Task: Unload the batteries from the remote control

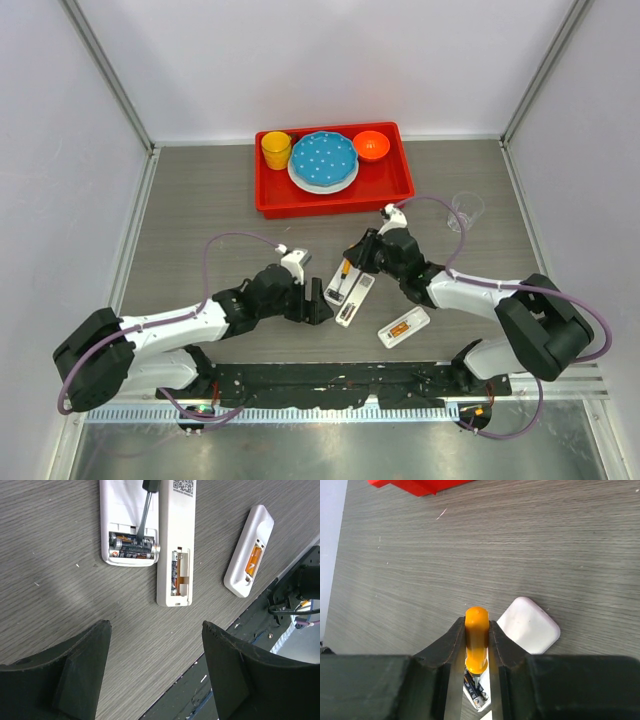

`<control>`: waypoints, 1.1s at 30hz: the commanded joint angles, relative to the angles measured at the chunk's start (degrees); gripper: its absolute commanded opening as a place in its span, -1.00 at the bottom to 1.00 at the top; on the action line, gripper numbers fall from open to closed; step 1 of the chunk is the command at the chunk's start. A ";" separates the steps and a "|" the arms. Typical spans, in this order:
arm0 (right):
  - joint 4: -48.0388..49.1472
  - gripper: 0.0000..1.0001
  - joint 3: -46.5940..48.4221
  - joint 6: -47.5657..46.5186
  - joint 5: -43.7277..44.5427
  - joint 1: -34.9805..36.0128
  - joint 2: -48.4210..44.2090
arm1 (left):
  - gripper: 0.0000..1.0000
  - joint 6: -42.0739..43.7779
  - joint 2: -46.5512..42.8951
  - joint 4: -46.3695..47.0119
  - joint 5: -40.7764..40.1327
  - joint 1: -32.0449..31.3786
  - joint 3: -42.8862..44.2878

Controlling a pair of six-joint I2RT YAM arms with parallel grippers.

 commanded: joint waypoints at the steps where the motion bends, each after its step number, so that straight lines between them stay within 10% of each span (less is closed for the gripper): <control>1: 3.12 -0.97 1.45 -1.07 -2.95 1.26 -0.38 | 0.54 -0.39 -0.95 1.28 -0.41 0.43 -0.40; 33: 2.77 -0.97 4.61 -3.36 7.51 3.72 1.20 | 0.54 -0.91 0.37 3.39 -0.06 0.43 -1.80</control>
